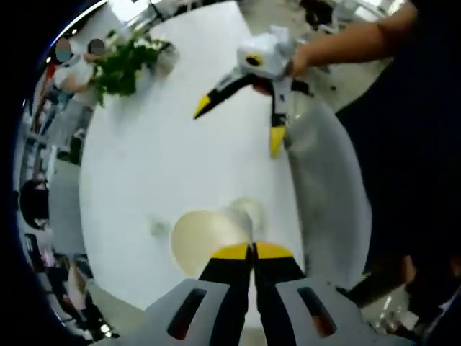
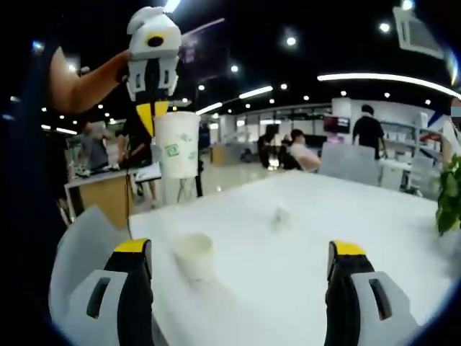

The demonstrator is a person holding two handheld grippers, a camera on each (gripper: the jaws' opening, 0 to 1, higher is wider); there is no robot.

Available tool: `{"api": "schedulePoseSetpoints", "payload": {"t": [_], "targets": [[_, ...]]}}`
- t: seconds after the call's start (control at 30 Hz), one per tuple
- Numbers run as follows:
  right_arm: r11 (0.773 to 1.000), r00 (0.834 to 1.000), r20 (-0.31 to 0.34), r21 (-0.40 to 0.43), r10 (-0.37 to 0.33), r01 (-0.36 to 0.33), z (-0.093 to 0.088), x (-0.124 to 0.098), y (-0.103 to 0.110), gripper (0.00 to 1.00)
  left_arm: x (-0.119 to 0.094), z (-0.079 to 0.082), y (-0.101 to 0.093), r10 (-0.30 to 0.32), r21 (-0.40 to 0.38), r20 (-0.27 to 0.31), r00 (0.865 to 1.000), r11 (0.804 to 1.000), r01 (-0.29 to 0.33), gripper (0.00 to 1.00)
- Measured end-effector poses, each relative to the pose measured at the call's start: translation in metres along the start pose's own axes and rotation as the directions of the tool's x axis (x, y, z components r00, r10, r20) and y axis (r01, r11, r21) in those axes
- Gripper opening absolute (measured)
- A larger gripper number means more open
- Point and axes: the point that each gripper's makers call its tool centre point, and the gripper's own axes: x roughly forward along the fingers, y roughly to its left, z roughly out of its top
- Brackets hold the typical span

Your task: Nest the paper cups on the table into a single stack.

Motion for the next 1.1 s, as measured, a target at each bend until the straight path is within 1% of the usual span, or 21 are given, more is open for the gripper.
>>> {"api": "schedulePoseSetpoints", "payload": {"t": [0.03, 0.07, 0.1, 0.27, 0.37, 0.4, 0.5, 0.57, 0.73, 0.8, 0.87, 0.9, 0.97, 1.03, 1.1], "targets": [[1.0, 1.0, 0.001, -0.004, -0.002, 0.002, 0.001, -0.001, 0.001, 1.0, 0.003, 0.0, 0.0, -0.005, -0.011, -0.02, 1.0, 1.0, 0.005, 0.0], [1.0, 1.0, 0.004, -0.017, 0.0, 0.0, 0.003, -0.003, 0.003, 1.0, 0.005, -0.002, -0.001, -0.008, -0.001, -0.037, 0.999, 1.0, 0.008, 0.0], [1.0, 1.0, 0.006, -0.024, 0.001, -0.001, 0.005, -0.004, 0.004, 1.0, 0.008, -0.004, -0.002, -0.01, 0.026, -0.059, 0.998, 1.0, 0.012, 0.0], [0.999, 1.0, 0.007, -0.053, 0.002, -0.002, 0.011, -0.007, 0.007, 1.0, 0.02, -0.005, -0.002, -0.012, -0.007, -0.078, 0.997, 1.0, 0.011, 0.0], [0.999, 1.0, 0.011, -0.05, 0.0, 0.0, 0.012, -0.008, 0.006, 1.0, 0.021, -0.004, -0.002, -0.008, 0.012, -0.073, 0.997, 1.0, 0.009, 0.0], [0.999, 1.0, 0.011, -0.05, 0.0, 0.001, 0.012, -0.008, 0.006, 1.0, 0.022, -0.004, -0.001, -0.005, -0.001, -0.076, 0.997, 1.0, 0.005, 0.0], [0.999, 1.0, 0.014, -0.045, -0.001, 0.002, 0.012, -0.008, 0.006, 1.0, 0.024, -0.004, -0.002, -0.008, -0.003, -0.073, 0.997, 1.0, 0.008, 0.0], [0.999, 1.0, 0.015, -0.045, -0.002, 0.002, 0.013, -0.008, 0.006, 1.0, 0.029, -0.003, -0.004, -0.017, -0.023, -0.065, 0.998, 1.0, 0.016, 0.0], [0.999, 1.0, 0.013, -0.031, -0.004, 0.004, 0.01, -0.008, 0.005, 1.0, 0.04, -0.006, -0.008, -0.031, -0.029, -0.072, 0.997, 0.999, 0.029, 0.0], [0.999, 1.0, 0.012, -0.032, -0.002, 0.003, 0.01, -0.008, 0.005, 1.0, 0.045, -0.006, -0.006, -0.016, -0.028, -0.073, 0.997, 0.999, 0.014, 0.0], [1.0, 1.0, 0.01, -0.032, 0.0, 0.0, 0.009, -0.007, 0.005, 1.0, 0.048, -0.004, -0.006, -0.019, -0.051, -0.059, 0.998, 0.999, 0.016, 0.0], [1.0, 1.0, 0.007, -0.031, 0.004, -0.004, 0.009, -0.007, 0.006, 1.0, 0.05, -0.003, -0.006, -0.023, -0.064, -0.051, 0.998, 0.998, 0.02, 0.0], [1.0, 1.0, -0.007, -0.021, 0.02, -0.02, 0.006, -0.007, 0.009, 1.0, 0.053, -0.003, -0.006, -0.028, -0.066, -0.052, 0.998, 0.998, 0.024, 0.0], [0.999, 0.999, -0.016, -0.011, 0.03, -0.03, 0.004, -0.007, 0.01, 1.0, 0.057, -0.003, -0.006, -0.018, -0.06, -0.057, 0.998, 0.998, 0.015, 0.0], [1.0, 0.999, -0.027, -0.006, 0.029, -0.029, 0.002, -0.007, 0.009, 1.0, 0.06, -0.002, -0.005, -0.017, -0.073, -0.056, 0.998, 0.997, 0.013, 0.0]]}}
